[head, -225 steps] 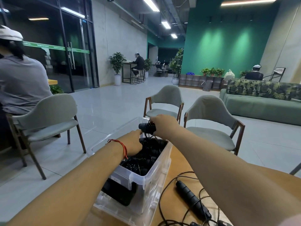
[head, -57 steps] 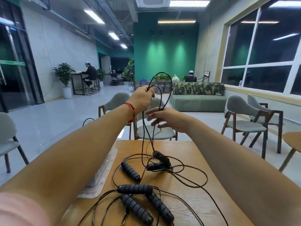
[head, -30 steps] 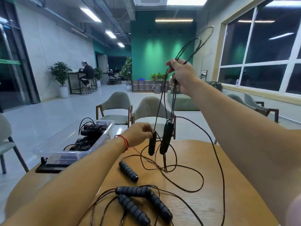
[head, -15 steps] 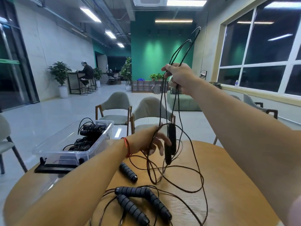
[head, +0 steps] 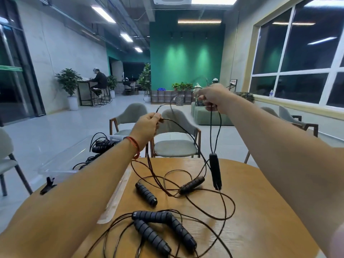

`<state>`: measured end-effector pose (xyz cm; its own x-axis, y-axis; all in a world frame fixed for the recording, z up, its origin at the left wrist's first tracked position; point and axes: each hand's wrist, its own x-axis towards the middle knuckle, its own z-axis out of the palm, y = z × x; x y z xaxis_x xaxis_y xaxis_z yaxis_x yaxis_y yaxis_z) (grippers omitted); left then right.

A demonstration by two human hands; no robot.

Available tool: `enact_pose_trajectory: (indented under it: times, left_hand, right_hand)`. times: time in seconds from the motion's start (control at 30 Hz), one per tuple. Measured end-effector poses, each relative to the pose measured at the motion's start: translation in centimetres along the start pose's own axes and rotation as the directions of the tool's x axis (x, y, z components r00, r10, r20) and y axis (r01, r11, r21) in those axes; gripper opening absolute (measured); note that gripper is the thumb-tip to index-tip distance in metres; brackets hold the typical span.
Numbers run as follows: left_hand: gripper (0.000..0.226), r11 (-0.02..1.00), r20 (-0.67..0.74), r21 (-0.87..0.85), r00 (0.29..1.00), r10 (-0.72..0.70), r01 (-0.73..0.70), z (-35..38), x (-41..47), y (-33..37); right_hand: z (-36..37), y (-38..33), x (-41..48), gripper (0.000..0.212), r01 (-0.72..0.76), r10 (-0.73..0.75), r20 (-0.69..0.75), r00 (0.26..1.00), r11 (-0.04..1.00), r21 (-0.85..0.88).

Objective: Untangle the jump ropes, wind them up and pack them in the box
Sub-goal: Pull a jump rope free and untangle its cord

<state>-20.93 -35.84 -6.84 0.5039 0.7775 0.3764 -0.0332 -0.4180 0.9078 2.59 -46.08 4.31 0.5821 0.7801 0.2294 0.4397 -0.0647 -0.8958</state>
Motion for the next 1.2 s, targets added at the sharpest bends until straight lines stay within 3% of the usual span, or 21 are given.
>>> enact_pose_trajectory:
  times: [0.17, 0.37, 0.5, 0.63, 0.7, 0.83, 0.9, 1.07, 1.2]
  left_hand:
    - [0.035, 0.991, 0.006, 0.116, 0.997, 0.072, -0.072, -0.7, 0.7, 1.8]
    - [0.035, 0.993, 0.036, 0.076, 0.995, 0.091, -0.093, -0.8, 1.2, 3.7]
    - [0.036, 0.993, 0.071, 0.070, 0.993, 0.093, -0.098, -0.9, 1.7, 4.2]
    - [0.032, 0.993, 0.068, 0.066, 0.993, 0.097, -0.102, -0.7, 2.1, 4.3]
    - [0.029, 0.993, 0.070, 0.053, 0.993, 0.099, -0.103, -0.6, 2.3, 4.2]
    - [0.025, 0.984, 0.062, 0.125, 0.990, 0.123, -0.130, -0.7, 2.4, 4.1]
    - [0.023, 0.974, 0.083, 0.163, 0.986, 0.143, -0.155, -0.7, 2.3, 4.0]
    - [0.019, 0.965, 0.102, 0.202, 0.983, 0.150, -0.168, -0.3, 1.8, 4.0]
    - [0.010, 0.963, 0.188, 0.262, 0.982, 0.009, -0.059, -0.3, 1.2, 3.4]
  right_hand:
    - [0.3, 2.7, 0.6, 0.055, -0.010, 0.012, 0.006, 1.000, 0.966, -0.259]
    - [1.4, 2.9, -0.5, 0.052, 0.156, -0.113, 0.124, 0.986, 0.893, -0.423]
    - [3.1, 2.9, -1.5, 0.033, 0.300, -0.221, 0.265, 0.938, 0.903, -0.308]
    - [5.0, 2.2, -2.6, 0.022, 0.411, -0.368, 0.210, 0.906, 0.883, -0.228]
    - [5.8, 1.8, -2.9, 0.025, 0.389, -0.344, 0.225, 0.911, 0.900, -0.195]
    - [6.1, 1.2, -3.5, 0.029, 0.191, -0.210, 0.304, 0.929, 0.977, 0.092]
    - [5.9, 1.0, -3.7, 0.033, 0.162, -0.198, 0.342, 0.919, 0.978, 0.133]
    - [5.8, 0.9, -3.9, 0.020, 0.264, -0.277, 0.262, 0.924, 0.961, 0.087]
    - [4.9, 0.3, -3.3, 0.018, 0.245, -0.261, 0.074, 0.963, 0.954, 0.175]
